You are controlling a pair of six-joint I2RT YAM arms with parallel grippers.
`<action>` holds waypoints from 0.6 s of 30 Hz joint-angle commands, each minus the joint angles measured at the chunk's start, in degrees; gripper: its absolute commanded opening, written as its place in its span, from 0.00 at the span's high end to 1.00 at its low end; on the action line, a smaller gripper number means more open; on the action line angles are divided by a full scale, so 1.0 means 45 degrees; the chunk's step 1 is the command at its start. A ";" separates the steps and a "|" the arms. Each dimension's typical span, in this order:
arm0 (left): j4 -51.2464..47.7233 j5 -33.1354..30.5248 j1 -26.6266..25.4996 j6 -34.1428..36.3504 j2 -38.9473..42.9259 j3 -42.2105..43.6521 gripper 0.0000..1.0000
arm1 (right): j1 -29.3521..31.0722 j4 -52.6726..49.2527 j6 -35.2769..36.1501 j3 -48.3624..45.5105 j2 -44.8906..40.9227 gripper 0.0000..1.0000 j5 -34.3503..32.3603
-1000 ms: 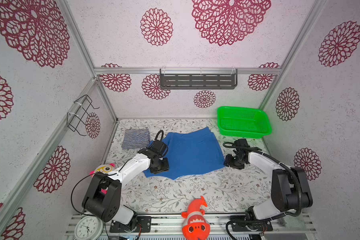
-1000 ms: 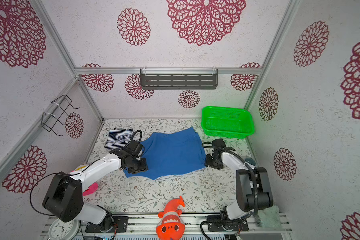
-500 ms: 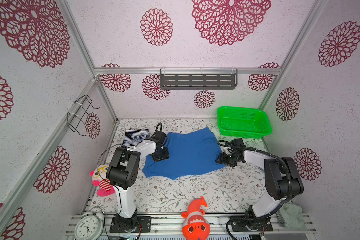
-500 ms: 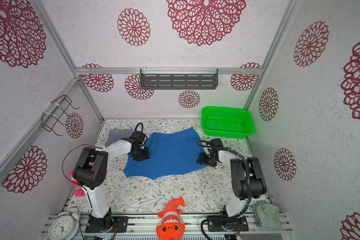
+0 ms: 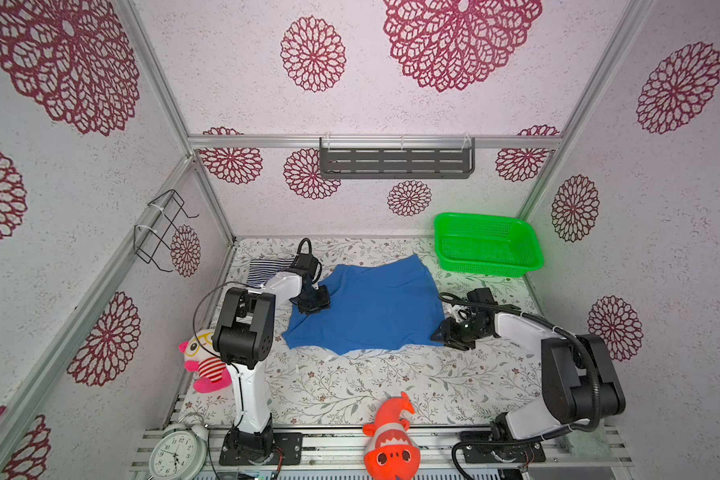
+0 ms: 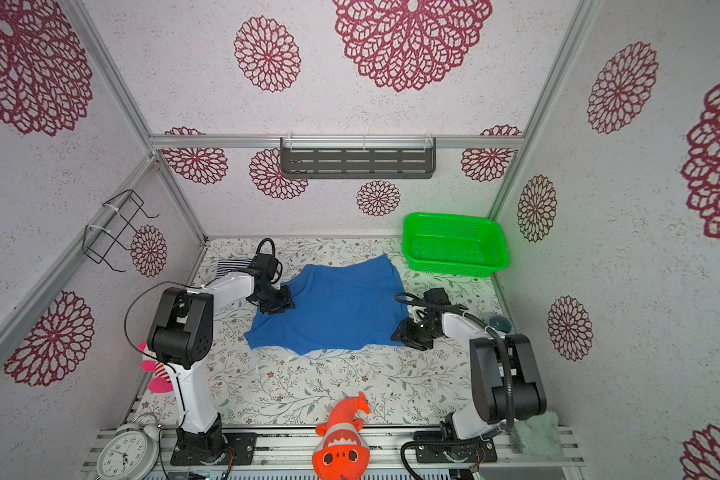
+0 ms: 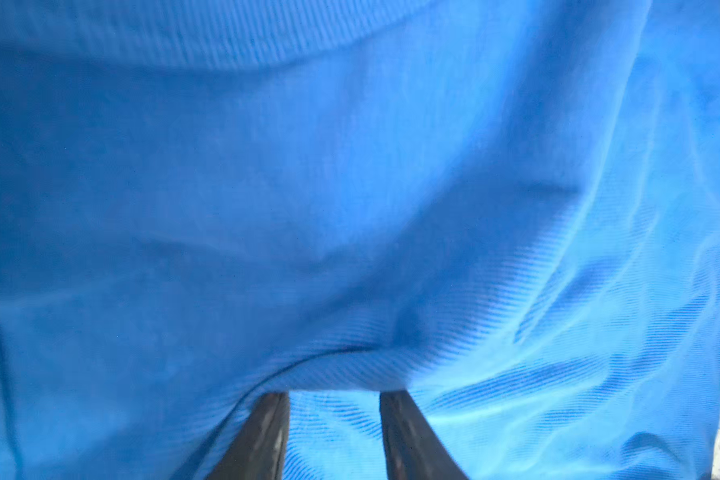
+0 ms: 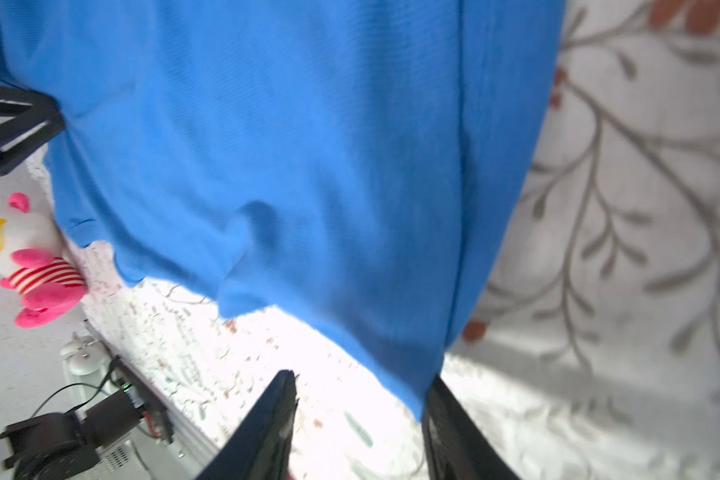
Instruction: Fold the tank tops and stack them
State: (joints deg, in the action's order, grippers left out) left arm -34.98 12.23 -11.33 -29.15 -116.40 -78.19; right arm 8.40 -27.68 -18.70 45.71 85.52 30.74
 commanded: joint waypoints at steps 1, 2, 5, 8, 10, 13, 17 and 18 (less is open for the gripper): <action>-0.0335 -0.0924 0.0540 0.0643 -0.1123 0.0234 0.60 | -0.0191 -0.1412 -0.0580 0.0221 -0.0895 0.50 0.0240; -0.0377 -0.0958 0.0566 0.0727 -0.1164 0.0182 0.60 | -0.0244 -0.1555 -0.0624 0.0363 -0.1086 0.51 0.0092; -0.0441 -0.0942 0.0585 0.0967 -0.1185 0.0077 0.60 | -0.0249 -0.1815 -0.0996 0.0843 -0.1404 0.57 -0.1355; -0.0472 -0.0711 0.0473 0.1047 -0.0693 0.0202 0.60 | 0.0139 -0.2253 -0.1250 0.0982 -0.1566 0.67 -0.3645; -0.0573 -0.0699 0.0358 0.1069 -0.0049 0.0334 0.58 | 0.0421 -0.2232 -0.1683 0.0807 -0.1714 0.70 -0.4174; -0.1051 -0.0897 0.0181 0.1087 0.1213 0.0294 0.53 | 0.0976 -0.2058 -0.2369 0.0490 -0.1837 0.70 -0.4416; -0.2344 -0.1447 -0.0124 0.1126 0.2666 0.0130 0.51 | 0.1785 -0.1736 -0.2980 0.0215 -0.1768 0.71 -0.4857; -0.2715 -0.1555 -0.0218 0.1092 0.2981 0.0192 0.51 | 0.1877 -0.1619 -0.3118 0.0152 -0.1791 0.71 -0.4859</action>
State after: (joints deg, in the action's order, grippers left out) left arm -41.78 8.19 -11.07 -25.19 -108.75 -76.95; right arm 15.49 -34.72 -28.93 46.81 78.67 12.10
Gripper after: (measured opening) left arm 0.493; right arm 0.292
